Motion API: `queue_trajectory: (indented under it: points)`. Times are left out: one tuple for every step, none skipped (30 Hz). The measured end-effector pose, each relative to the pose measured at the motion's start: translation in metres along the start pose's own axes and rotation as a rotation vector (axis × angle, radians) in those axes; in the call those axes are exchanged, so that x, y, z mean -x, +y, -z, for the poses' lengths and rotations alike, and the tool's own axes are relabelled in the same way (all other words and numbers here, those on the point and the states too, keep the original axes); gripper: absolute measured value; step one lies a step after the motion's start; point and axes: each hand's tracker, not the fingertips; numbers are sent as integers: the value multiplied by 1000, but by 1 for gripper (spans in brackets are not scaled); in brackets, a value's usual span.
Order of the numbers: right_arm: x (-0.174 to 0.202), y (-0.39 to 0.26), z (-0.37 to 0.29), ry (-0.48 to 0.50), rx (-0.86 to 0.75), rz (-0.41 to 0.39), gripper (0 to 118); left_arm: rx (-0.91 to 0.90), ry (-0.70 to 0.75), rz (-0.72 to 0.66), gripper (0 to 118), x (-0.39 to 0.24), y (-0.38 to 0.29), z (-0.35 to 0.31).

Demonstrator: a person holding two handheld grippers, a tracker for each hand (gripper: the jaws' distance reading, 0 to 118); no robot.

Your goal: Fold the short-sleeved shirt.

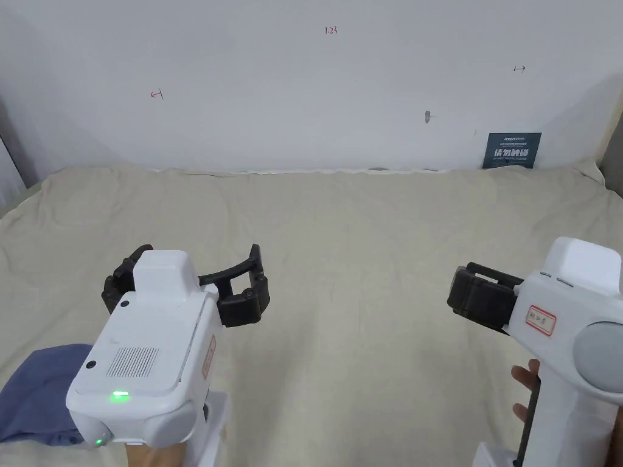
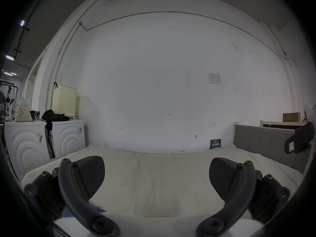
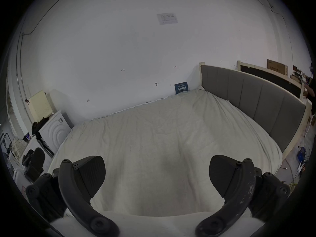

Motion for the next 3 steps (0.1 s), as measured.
queue_trajectory:
  points:
    - [2, 0, 1, -22, -3, -15, 118, 1, 0, -1, 118, 0, 0, 0]
    - [3, 0, 2, -46, 3, -28, 118, 0, 1, -2, 118, 0, 0, 0]
    - [5, 0, 3, -71, 13, -33, 118, -1, 1, -2, 118, 1, -1, 0]
